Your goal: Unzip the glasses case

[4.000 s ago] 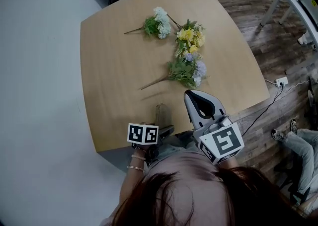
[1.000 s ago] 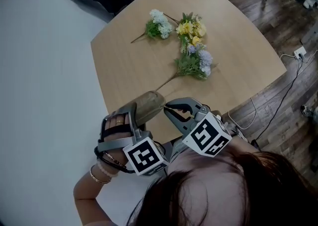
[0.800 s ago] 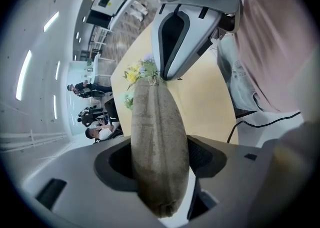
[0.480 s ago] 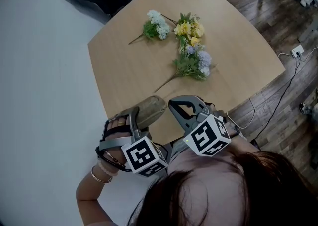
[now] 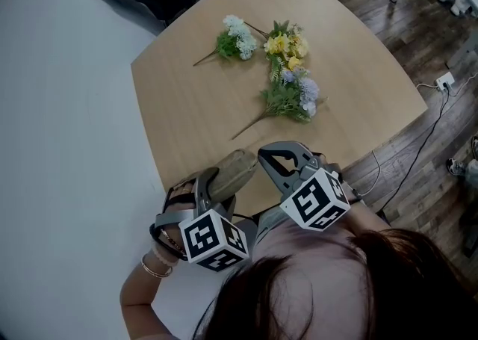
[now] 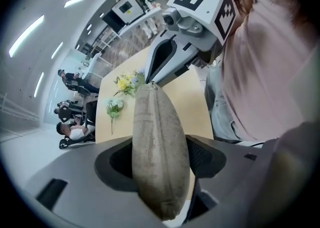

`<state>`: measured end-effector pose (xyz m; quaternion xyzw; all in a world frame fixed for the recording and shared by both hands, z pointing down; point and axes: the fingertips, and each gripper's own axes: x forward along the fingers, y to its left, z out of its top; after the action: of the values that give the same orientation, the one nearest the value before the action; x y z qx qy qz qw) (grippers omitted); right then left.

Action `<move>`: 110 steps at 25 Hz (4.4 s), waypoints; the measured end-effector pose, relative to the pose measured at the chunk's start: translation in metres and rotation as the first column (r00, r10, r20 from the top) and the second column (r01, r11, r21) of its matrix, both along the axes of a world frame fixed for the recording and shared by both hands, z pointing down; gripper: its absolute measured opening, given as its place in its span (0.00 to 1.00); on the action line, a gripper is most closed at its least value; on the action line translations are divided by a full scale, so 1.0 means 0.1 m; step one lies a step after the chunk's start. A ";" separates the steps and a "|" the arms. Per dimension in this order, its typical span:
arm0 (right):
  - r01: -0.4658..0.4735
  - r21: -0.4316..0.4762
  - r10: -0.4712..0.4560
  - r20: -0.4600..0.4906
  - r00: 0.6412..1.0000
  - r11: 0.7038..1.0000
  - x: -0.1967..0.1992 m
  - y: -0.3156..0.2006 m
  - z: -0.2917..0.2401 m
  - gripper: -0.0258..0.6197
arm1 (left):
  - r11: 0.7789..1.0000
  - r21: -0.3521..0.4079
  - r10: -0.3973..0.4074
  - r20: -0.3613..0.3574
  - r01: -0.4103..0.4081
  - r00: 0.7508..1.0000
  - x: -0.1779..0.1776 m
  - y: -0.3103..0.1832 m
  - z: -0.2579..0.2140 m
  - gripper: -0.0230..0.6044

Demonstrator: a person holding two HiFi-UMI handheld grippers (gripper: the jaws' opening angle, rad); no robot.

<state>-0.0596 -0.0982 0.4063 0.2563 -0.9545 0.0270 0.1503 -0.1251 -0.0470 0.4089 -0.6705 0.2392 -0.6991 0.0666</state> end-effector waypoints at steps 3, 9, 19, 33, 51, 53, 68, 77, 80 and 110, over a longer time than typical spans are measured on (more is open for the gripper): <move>-0.001 -0.008 0.000 -0.004 1.000 1.000 0.02 -0.02 0.03 0.06 | 1.000 -0.018 -0.024 -0.055 0.023 0.998 0.03 0.04 0.01 0.48; -0.019 -0.013 0.018 -0.011 1.000 1.000 0.06 -0.06 0.05 0.06 | 0.998 -0.042 -0.060 -0.171 0.054 0.983 0.11 0.09 0.01 0.48; -0.050 -0.066 0.052 0.035 0.998 0.997 0.13 -0.13 0.05 0.06 | 0.953 -0.246 -0.290 -0.563 0.178 0.774 0.37 0.17 -0.02 0.48; -0.040 -0.102 0.047 0.065 0.997 0.994 0.09 -0.12 0.03 0.06 | 0.792 -0.576 -0.600 -0.796 0.204 0.082 0.51 0.11 -0.29 0.48; -0.038 -0.109 0.045 0.063 0.997 0.993 0.08 -0.08 0.00 0.06 | 0.697 -0.715 -0.633 -0.649 0.054 -0.423 0.38 0.00 -0.34 0.48; -0.035 -0.109 0.042 0.063 0.997 0.993 0.07 -0.08 -0.01 0.06 | 0.695 -0.717 -0.627 -0.640 0.052 -0.445 0.37 0.00 -0.34 0.48; -0.024 -0.116 0.032 0.068 0.997 0.993 0.01 -0.03 -0.02 0.06 | 0.668 -0.744 -0.605 -0.541 -0.001 -0.584 0.27 -0.05 -0.37 0.48; -0.008 -0.119 0.017 0.070 0.997 0.993 -0.02 0.00 -0.02 0.06 | 0.665 -0.747 -0.584 -0.512 -0.010 -0.630 0.21 -0.11 -0.37 0.48; -0.004 -0.121 0.013 0.072 0.997 0.993 -0.01 0.02 -0.03 0.06 | 0.663 -0.749 -0.576 -0.500 -0.012 -0.647 0.21 -0.13 -0.38 0.48; 0.007 -0.136 0.002 0.061 0.998 0.991 0.02 -0.05 0.03 0.06 | 0.651 -0.759 -0.537 -0.462 0.002 -0.706 0.18 -0.49 -0.32 0.48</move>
<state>-0.0576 -0.1028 0.4097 0.2433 -0.9548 0.0999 0.1382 -0.1069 -0.0962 0.3765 -0.7385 0.2868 0.2551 -0.5543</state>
